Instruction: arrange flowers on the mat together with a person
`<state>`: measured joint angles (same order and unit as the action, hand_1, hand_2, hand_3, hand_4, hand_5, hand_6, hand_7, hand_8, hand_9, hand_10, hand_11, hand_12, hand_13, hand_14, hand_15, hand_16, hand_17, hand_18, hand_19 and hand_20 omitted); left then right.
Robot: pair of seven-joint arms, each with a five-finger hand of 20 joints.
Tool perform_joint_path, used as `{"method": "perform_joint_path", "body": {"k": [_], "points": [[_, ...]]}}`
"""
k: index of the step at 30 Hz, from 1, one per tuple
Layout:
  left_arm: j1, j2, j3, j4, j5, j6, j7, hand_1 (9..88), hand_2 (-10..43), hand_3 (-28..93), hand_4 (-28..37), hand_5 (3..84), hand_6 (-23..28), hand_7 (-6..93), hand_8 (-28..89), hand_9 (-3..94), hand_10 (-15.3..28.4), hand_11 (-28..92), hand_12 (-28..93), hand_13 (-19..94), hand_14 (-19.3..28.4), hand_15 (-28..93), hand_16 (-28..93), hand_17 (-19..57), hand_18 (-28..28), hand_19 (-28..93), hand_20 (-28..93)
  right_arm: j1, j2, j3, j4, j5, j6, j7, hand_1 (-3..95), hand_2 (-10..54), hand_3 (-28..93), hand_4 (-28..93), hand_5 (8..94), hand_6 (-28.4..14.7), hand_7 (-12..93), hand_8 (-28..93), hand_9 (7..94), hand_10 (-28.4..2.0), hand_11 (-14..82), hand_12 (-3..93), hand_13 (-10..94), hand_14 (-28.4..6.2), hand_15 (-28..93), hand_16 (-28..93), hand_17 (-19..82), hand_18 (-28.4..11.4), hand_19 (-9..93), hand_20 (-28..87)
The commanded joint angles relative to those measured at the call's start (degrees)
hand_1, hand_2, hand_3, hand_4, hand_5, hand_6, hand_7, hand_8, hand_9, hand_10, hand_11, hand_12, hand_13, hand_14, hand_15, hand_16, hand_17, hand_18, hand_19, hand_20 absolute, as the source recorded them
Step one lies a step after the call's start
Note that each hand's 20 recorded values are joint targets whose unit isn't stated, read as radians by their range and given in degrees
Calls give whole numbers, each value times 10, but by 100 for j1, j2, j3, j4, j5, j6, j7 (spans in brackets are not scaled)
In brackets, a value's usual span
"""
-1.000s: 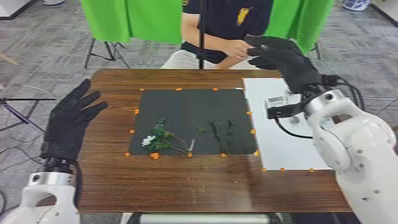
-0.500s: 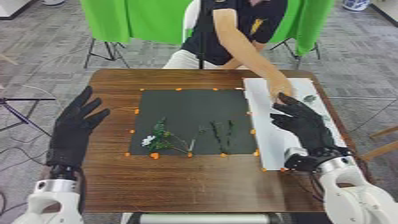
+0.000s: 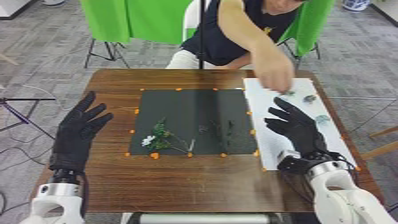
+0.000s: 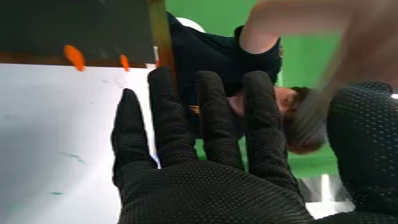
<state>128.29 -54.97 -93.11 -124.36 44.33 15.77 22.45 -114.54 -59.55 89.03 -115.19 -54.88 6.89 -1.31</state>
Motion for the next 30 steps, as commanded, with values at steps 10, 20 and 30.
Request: {"method": "perform_joint_path", "body": {"k": [10,20,30], "points": [[124,-76,-36,25,22,-3,-69,226,48,779,-283,350,21,106,-96,332,155,196,89,246,236,404,-55,-100,236,446,137,-61,-64,196,12,-11,103,-139,166,67,779,-283,389,54,164,-134,426,-104,66,144,346,-165,201,207,15,-214,441,178],[184,-60,-51,-1,10,18,-67,227,48,780,-283,349,21,106,-96,332,156,199,88,246,236,404,-57,-100,236,446,136,-100,-108,279,41,-39,68,-141,165,65,780,-283,390,55,164,-135,427,-103,67,144,347,-165,206,201,16,-215,443,179],[175,-97,-54,-7,31,7,-140,227,48,781,-283,348,21,106,-96,331,156,199,87,246,236,406,-57,-100,235,446,135,-94,-132,277,27,-88,59,-74,166,62,782,-283,392,55,164,-134,428,-103,69,144,351,-165,210,201,18,-216,446,181]]}}
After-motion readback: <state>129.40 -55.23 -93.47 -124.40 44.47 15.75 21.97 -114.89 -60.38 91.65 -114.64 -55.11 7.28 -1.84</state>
